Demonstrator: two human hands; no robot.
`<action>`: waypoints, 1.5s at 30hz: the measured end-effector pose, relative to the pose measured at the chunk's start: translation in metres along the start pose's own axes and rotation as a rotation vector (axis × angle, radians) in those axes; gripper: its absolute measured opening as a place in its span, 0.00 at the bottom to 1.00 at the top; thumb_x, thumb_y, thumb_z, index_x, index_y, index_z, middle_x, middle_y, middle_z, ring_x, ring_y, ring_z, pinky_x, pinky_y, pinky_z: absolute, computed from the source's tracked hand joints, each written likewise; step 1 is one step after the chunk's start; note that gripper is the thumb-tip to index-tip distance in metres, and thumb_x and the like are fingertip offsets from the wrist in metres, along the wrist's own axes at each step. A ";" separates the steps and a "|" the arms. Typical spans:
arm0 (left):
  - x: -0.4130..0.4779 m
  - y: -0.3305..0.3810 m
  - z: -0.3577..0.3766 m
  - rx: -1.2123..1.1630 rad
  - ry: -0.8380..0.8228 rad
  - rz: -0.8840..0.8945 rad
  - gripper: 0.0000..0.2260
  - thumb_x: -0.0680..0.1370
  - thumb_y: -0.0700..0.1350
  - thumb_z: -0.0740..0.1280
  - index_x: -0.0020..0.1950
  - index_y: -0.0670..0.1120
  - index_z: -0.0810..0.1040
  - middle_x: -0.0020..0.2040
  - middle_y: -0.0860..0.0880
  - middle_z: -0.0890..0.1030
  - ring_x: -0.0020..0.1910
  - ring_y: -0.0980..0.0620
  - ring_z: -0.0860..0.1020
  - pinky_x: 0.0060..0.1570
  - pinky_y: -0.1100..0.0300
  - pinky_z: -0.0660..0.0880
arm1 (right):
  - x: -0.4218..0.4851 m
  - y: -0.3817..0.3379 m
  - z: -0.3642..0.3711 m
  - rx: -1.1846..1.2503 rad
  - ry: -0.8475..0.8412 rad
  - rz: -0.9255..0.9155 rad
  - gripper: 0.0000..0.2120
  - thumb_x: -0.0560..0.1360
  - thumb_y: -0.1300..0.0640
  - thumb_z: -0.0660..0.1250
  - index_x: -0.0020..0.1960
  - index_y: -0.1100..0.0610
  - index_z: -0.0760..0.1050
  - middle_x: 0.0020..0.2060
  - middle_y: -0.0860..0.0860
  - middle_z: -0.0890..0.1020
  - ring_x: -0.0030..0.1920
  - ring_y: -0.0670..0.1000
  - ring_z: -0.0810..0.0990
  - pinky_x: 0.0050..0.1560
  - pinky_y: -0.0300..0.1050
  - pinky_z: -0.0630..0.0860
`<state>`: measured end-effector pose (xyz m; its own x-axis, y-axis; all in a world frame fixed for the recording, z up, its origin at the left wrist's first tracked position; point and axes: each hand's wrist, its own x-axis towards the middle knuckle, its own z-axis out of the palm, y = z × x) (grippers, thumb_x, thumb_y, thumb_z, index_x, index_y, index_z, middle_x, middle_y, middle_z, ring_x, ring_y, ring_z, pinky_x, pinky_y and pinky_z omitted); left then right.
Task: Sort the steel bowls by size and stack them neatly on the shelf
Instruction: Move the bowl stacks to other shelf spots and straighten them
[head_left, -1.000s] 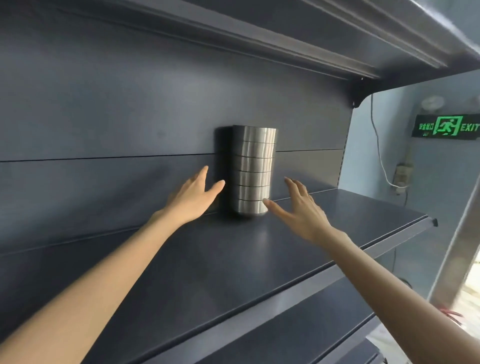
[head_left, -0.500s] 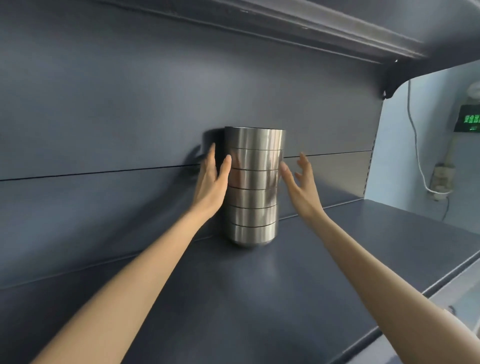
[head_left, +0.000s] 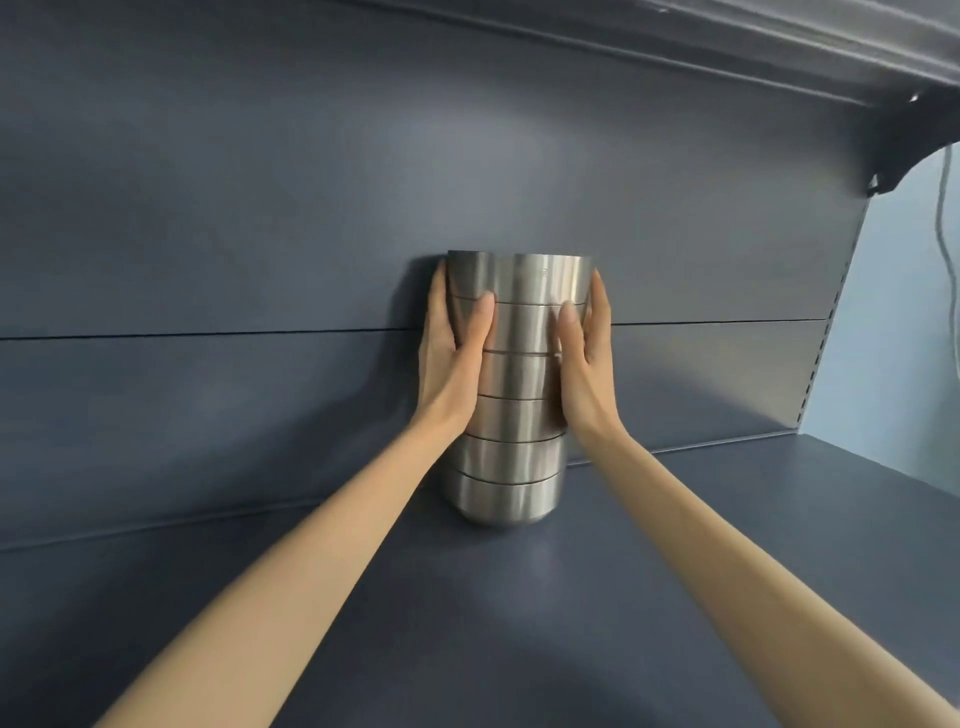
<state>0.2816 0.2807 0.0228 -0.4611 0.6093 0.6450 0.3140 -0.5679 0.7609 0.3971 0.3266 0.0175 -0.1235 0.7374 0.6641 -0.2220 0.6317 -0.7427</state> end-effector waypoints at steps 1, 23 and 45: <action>-0.001 0.000 0.001 0.002 0.005 0.003 0.38 0.71 0.69 0.60 0.78 0.57 0.55 0.75 0.59 0.64 0.73 0.61 0.63 0.74 0.53 0.60 | 0.001 0.002 0.000 0.002 -0.005 -0.012 0.33 0.78 0.43 0.60 0.78 0.49 0.51 0.73 0.38 0.61 0.69 0.31 0.61 0.69 0.31 0.61; -0.002 0.004 0.006 0.110 0.050 0.011 0.39 0.68 0.71 0.57 0.77 0.62 0.52 0.67 0.70 0.64 0.73 0.58 0.62 0.74 0.54 0.57 | 0.000 0.011 0.000 0.035 -0.039 -0.100 0.37 0.72 0.37 0.60 0.77 0.43 0.49 0.74 0.40 0.63 0.71 0.38 0.64 0.70 0.37 0.63; 0.000 0.044 -0.011 0.171 0.140 0.080 0.30 0.80 0.60 0.58 0.78 0.57 0.51 0.51 0.84 0.57 0.61 0.72 0.59 0.59 0.73 0.55 | 0.006 -0.026 0.018 0.086 -0.073 -0.195 0.38 0.74 0.38 0.59 0.78 0.48 0.48 0.76 0.43 0.60 0.74 0.42 0.61 0.74 0.49 0.61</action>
<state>0.2864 0.2497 0.0561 -0.5361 0.4767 0.6967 0.4846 -0.5020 0.7164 0.3847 0.3107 0.0425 -0.1389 0.5823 0.8010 -0.3297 0.7355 -0.5919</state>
